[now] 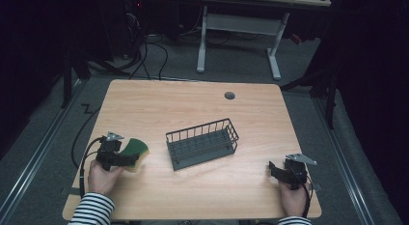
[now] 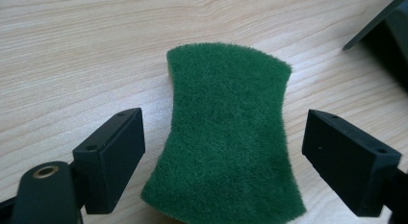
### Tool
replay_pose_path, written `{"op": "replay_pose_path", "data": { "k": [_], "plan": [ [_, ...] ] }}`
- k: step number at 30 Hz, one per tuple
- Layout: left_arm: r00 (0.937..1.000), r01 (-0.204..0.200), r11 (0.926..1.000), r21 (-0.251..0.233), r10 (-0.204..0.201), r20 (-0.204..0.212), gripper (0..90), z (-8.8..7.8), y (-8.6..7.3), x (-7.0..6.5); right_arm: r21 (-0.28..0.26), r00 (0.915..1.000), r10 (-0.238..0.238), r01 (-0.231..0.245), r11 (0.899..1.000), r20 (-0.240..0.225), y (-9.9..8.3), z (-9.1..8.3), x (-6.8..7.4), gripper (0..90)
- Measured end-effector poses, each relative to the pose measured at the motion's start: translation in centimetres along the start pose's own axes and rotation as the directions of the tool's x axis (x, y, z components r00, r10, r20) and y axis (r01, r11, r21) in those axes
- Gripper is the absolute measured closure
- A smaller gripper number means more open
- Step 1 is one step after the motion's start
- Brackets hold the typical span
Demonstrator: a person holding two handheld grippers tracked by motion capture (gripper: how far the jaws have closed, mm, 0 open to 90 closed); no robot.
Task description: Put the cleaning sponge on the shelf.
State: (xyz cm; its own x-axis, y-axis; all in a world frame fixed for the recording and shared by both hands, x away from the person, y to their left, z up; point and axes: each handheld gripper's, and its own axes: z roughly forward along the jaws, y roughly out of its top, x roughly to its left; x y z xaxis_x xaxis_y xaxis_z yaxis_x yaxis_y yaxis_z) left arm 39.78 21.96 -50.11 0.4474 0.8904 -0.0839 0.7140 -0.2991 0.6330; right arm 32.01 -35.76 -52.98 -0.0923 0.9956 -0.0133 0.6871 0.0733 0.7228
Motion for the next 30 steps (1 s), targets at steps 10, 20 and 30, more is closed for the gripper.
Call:
{"op": "replay_pose_path", "data": {
  "k": [10,20,30],
  "plan": [
    [0.9999,-0.015,0.9988,0.047,0.015,-0.005,20.4,1.1,0.0,-0.1,-0.004,0.9999,0.008,-0.008,1.0,-0.007,0.0,0.0,-0.1,30.5],
    [1.0,0.005,0.9977,0.068,-0.005,0.008,27.0,1.3,0.1,0.0,-0.005,0.9999,0.009,-0.009,1.0,-0.012,0.0,0.0,-0.2,30.4],
    [0.9982,0.045,0.9983,0.038,-0.046,0.038,27.7,0.7,0.2,0.5,-0.004,0.9998,0.016,-0.016,1.0,-0.015,0.0,0.0,-0.2,30.3]
  ]
}}
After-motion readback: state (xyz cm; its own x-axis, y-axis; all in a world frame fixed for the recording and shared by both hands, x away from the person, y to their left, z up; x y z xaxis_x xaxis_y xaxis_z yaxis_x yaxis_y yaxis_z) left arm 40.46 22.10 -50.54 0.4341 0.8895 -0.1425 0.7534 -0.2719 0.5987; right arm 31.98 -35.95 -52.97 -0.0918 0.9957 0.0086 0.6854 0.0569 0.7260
